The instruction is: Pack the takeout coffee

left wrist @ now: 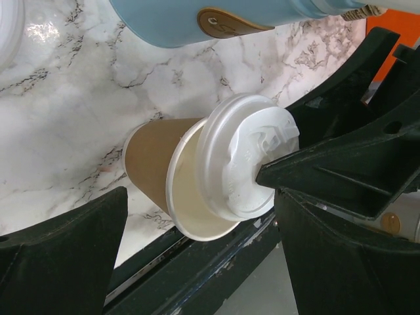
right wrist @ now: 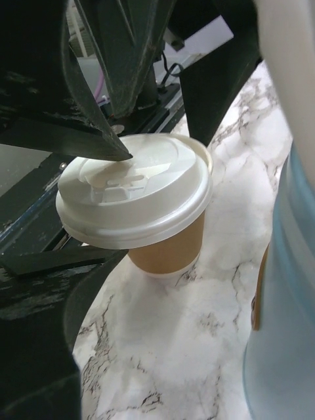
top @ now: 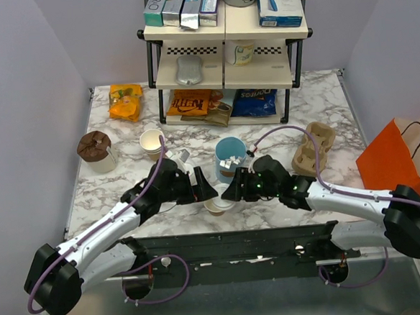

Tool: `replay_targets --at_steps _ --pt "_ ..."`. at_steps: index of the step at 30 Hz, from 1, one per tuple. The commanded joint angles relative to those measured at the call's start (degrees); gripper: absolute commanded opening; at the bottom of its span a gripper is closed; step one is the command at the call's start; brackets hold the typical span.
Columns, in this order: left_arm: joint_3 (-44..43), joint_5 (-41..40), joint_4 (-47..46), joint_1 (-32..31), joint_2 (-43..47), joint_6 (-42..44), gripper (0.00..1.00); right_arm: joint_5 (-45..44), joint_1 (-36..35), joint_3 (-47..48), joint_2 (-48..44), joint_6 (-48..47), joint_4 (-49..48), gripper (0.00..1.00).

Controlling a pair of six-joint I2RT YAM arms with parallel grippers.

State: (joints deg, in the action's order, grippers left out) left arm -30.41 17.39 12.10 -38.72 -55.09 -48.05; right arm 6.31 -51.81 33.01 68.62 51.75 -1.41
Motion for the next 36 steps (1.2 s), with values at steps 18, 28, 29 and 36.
replay_targets --at_steps 18,28,29,36 --pt "3.26 0.28 -3.22 0.05 1.48 -5.12 0.91 0.47 -2.41 5.13 3.72 -2.79 3.61 0.70" --pt "2.90 0.81 -3.04 0.05 -1.07 -4.59 0.65 -2.17 -2.77 6.62 3.98 -3.06 6.33 0.71" --pt "2.90 1.15 -3.13 0.05 -1.16 -4.51 0.61 -2.26 -2.77 6.80 3.89 -3.05 6.42 0.72" --pt "2.64 0.98 -2.35 0.05 -1.69 -4.51 0.50 -2.79 -2.86 7.06 3.28 -3.32 8.26 0.74"
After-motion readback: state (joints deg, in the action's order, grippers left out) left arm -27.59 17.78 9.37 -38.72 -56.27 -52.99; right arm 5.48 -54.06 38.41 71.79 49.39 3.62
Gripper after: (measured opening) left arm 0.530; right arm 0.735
